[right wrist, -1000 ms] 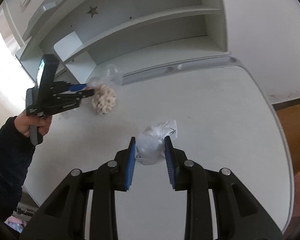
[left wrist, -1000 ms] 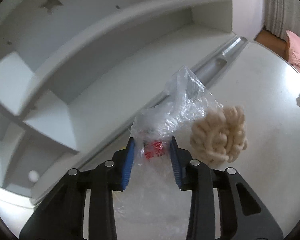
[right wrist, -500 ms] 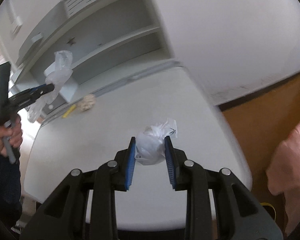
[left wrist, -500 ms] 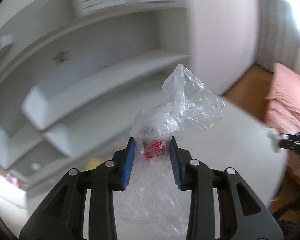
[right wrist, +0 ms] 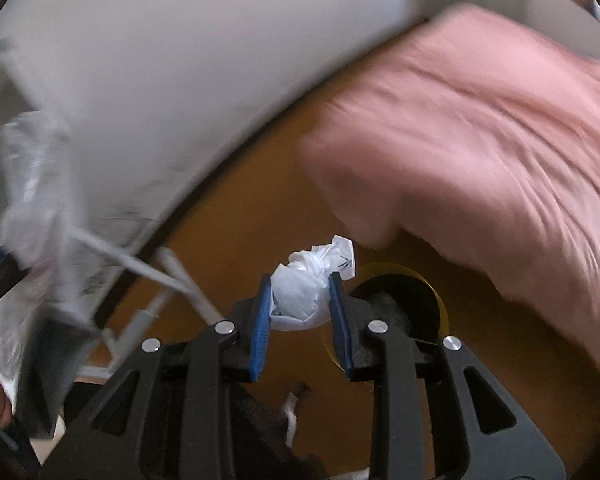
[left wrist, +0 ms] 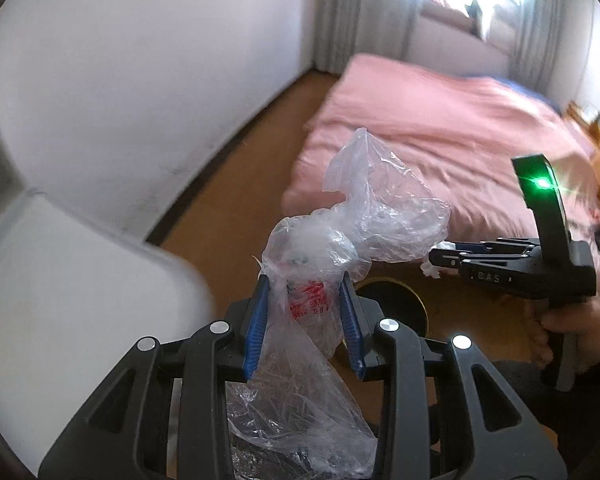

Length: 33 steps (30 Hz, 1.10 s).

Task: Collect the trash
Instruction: 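Carry the clear plastic bag and white tissue over to the trash bin, then open right gripper to drop the tissue while left gripper drops the bag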

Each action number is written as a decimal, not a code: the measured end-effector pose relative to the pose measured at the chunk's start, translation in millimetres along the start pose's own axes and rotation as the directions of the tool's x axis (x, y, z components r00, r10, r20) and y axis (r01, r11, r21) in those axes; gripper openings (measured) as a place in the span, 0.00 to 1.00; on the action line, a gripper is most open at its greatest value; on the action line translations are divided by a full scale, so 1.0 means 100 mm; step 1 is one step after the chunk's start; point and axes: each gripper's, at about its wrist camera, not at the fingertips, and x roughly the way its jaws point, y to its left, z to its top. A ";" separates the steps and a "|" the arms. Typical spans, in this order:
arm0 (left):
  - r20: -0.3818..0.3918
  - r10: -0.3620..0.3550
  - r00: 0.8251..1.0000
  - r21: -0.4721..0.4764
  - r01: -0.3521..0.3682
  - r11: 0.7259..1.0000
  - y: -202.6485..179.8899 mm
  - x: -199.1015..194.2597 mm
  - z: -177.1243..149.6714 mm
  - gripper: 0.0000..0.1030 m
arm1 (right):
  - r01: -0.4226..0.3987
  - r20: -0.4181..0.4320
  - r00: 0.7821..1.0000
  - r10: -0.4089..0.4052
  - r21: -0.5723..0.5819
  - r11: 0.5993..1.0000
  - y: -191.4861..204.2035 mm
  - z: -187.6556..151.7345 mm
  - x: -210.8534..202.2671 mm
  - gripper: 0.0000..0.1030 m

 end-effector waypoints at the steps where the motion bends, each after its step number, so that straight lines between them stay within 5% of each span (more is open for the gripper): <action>1: -0.025 -0.017 1.000 0.003 0.017 1.000 -0.06 0.14 0.00 0.32 | 0.006 -0.021 1.000 -0.006 0.030 1.000 -0.13 -0.02 0.07 0.27; 6: -0.125 -0.078 0.989 0.017 0.080 0.997 -0.37 0.72 0.04 0.32 | 0.020 -0.069 0.998 -0.015 0.080 0.997 -0.47 -0.11 0.25 0.27; 12: -0.157 -0.095 0.983 0.009 0.098 0.995 -0.53 1.02 0.12 0.32 | 0.016 -0.054 0.998 -0.011 0.106 0.994 -0.67 -0.14 0.29 0.29; 17: -0.193 -0.125 0.973 -0.024 0.122 0.992 -0.63 1.18 0.09 0.32 | 0.027 -0.027 0.999 -0.024 0.134 0.991 -0.75 -0.14 0.20 0.55; 22: -0.224 -0.136 0.965 -0.015 0.136 0.991 -0.73 1.34 0.10 0.32 | 0.009 0.031 0.999 -0.015 0.189 0.982 -0.89 -0.11 0.08 0.55; 30: -0.275 -0.189 0.943 0.010 0.199 0.980 -1.05 1.64 0.16 0.33 | 0.066 0.142 0.983 -0.116 0.317 0.946 -1.15 -0.07 -0.18 0.57; 33: -0.283 -0.207 0.936 0.031 0.225 0.974 -1.17 1.72 0.18 0.42 | 0.060 0.169 0.977 -0.127 0.353 0.934 -1.24 -0.06 -0.24 0.57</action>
